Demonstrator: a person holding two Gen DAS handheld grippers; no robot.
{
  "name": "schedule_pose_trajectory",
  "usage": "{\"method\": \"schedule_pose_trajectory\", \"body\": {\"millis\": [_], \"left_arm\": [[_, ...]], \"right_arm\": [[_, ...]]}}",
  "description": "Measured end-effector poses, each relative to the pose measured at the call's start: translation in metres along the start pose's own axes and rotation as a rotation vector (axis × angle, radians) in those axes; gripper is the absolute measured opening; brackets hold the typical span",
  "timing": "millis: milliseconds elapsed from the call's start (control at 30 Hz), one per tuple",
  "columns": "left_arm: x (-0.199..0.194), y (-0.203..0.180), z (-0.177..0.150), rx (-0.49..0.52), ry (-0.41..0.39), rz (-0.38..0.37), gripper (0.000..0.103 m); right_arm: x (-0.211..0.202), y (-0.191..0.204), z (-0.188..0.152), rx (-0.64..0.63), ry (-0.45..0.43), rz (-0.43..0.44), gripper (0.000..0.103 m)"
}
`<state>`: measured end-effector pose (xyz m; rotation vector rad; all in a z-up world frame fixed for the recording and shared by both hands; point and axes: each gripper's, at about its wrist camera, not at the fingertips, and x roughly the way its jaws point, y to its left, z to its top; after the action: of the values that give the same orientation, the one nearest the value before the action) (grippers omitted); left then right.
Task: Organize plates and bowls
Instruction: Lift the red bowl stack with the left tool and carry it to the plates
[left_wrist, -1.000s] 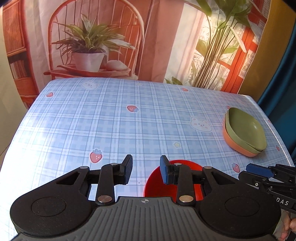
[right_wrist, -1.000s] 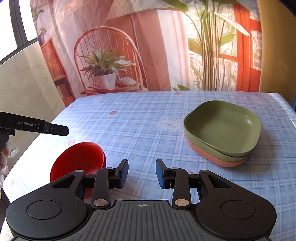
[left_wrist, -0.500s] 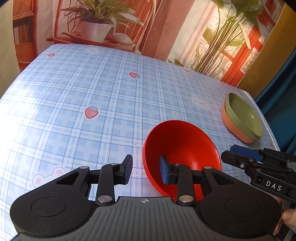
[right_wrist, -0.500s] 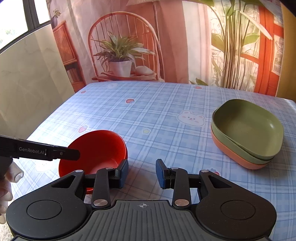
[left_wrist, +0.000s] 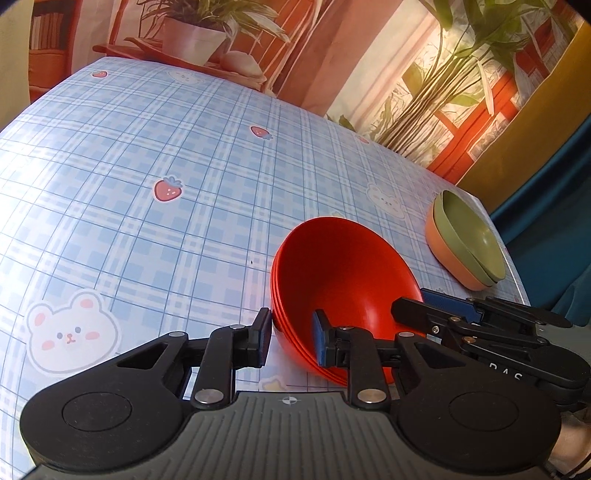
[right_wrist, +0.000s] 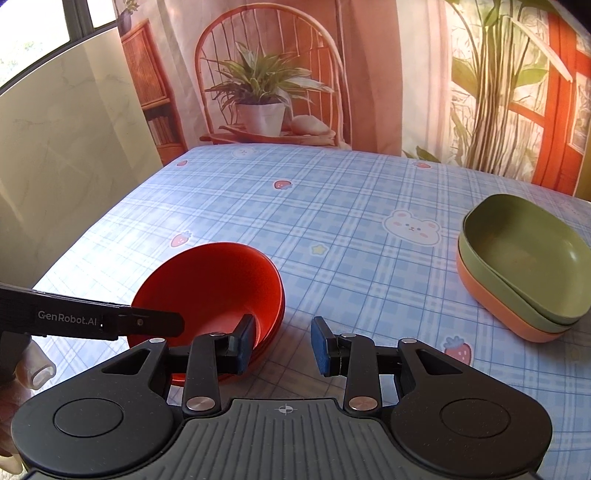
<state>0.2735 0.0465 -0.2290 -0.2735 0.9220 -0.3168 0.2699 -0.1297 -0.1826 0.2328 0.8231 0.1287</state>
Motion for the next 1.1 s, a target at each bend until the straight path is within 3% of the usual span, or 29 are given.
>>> {"method": "schedule_pose_trajectory", "body": {"millis": [267, 700, 1100], "left_arm": [[0.001, -0.002, 0.004, -0.015, -0.006, -0.007, 0.021], [0.010, -0.017, 0.010, 0.024, 0.018, 0.021, 0.021], [0.014, -0.041, 0.021, 0.100, 0.028, 0.024, 0.021]], "right_arm": [[0.013, 0.003, -0.006, 0.000, 0.039, 0.056, 0.030], [0.012, -0.007, -0.010, 0.046, 0.041, 0.068, 0.029], [-0.006, -0.030, -0.009, 0.116, -0.026, 0.056, 0.028]]}}
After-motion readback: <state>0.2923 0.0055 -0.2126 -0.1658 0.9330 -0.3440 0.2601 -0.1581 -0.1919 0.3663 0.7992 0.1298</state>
